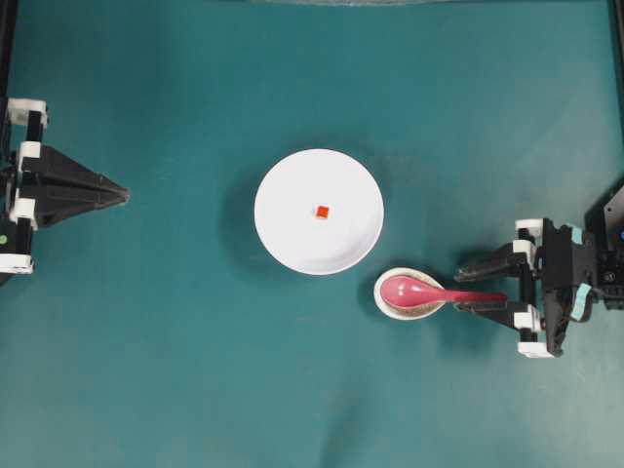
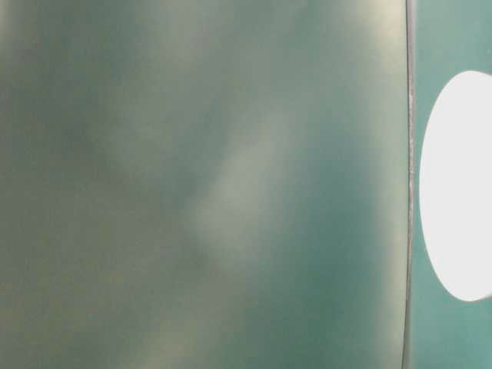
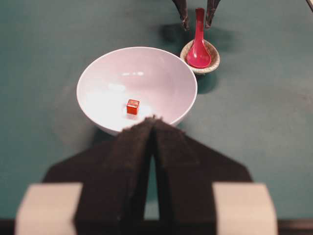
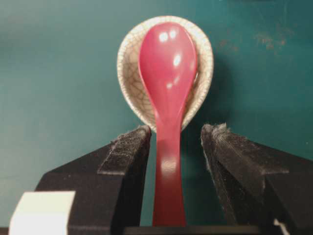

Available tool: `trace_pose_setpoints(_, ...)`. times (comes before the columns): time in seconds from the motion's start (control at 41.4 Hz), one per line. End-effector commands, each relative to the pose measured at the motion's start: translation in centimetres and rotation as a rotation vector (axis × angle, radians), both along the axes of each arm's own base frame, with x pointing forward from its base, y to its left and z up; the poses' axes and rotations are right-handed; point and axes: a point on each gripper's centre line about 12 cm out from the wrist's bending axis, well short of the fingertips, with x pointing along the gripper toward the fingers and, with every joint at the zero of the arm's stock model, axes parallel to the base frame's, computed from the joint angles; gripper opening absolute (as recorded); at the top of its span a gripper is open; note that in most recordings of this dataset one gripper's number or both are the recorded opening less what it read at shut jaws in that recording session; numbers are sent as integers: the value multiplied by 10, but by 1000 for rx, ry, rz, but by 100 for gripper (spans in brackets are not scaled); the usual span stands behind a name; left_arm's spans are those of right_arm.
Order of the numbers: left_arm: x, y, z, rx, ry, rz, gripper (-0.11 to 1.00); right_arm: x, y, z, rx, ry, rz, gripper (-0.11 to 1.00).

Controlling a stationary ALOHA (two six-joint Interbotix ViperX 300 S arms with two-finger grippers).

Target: Grip the spoon and scoop the red block from the bowl with right arm.

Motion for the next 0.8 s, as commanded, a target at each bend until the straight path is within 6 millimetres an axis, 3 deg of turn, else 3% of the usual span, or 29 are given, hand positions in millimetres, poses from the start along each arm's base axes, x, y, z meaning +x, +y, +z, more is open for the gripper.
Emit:
trace_pose_setpoints(0.0, 2, 0, 4, 4, -9, -1, 1, 1, 2, 2, 0, -14, 5, 53)
trace_pose_setpoints(0.773, 2, 0, 4, 4, -9, -1, 1, -2, 5, -8, -40, 2, 25, 53)
